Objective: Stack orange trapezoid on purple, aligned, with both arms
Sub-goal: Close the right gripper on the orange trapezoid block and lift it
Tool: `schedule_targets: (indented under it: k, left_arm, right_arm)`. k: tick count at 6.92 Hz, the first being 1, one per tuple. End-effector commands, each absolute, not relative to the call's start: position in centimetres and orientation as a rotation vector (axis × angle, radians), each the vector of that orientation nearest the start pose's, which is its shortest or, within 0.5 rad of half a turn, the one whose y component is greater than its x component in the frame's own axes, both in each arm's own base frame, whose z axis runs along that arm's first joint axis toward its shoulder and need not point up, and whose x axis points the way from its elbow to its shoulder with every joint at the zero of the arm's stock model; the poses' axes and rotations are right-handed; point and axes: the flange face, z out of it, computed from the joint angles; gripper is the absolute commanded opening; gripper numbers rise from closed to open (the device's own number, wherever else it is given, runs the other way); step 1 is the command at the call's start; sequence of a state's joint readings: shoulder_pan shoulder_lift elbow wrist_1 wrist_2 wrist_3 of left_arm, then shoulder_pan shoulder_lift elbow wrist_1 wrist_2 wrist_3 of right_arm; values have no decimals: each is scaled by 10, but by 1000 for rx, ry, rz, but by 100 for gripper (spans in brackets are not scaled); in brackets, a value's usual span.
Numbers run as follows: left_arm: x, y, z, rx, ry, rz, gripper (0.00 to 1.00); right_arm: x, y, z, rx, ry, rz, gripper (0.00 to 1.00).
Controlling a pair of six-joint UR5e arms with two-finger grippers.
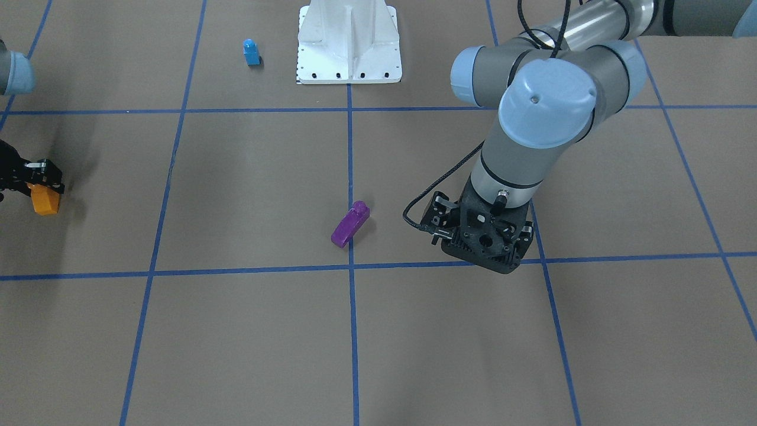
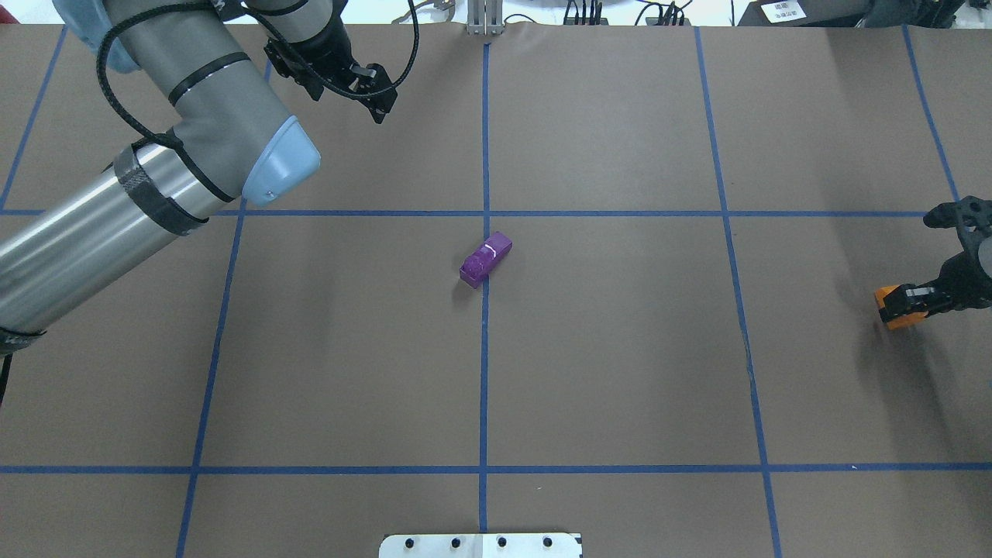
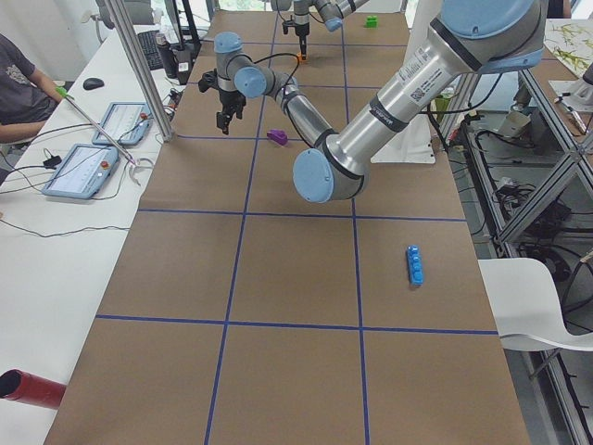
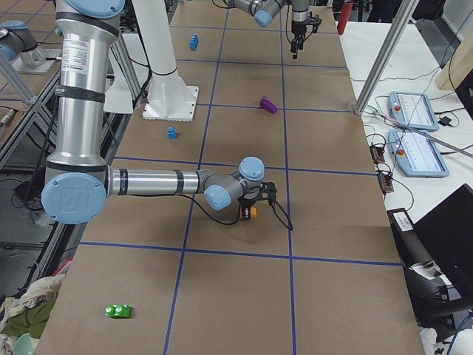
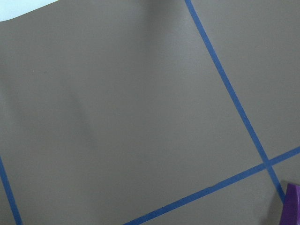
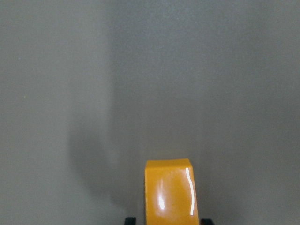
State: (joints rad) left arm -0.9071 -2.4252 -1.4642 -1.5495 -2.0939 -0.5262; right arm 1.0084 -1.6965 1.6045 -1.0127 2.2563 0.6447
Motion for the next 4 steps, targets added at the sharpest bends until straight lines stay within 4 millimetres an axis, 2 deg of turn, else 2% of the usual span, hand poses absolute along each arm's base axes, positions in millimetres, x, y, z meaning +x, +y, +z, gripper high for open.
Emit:
schedule_targets:
  k: [1,2,3,4]
  left_arm:
    - [390,-634,173,307,817,320,100]
    - [388,-633,171,295,833,324,100]
    - [379,-637,169,293,830,311,100]
    - [369,-637,167,287,822,299,100]
  right_arm:
    - [-187,-427,644,-9,-807,-87,12]
    - [-186,-430,632,12,-820,-95,0]
    - [-173,-437,606,26,-860,-76,0]
    - [-151,-453,569,28,-904,-28,0]
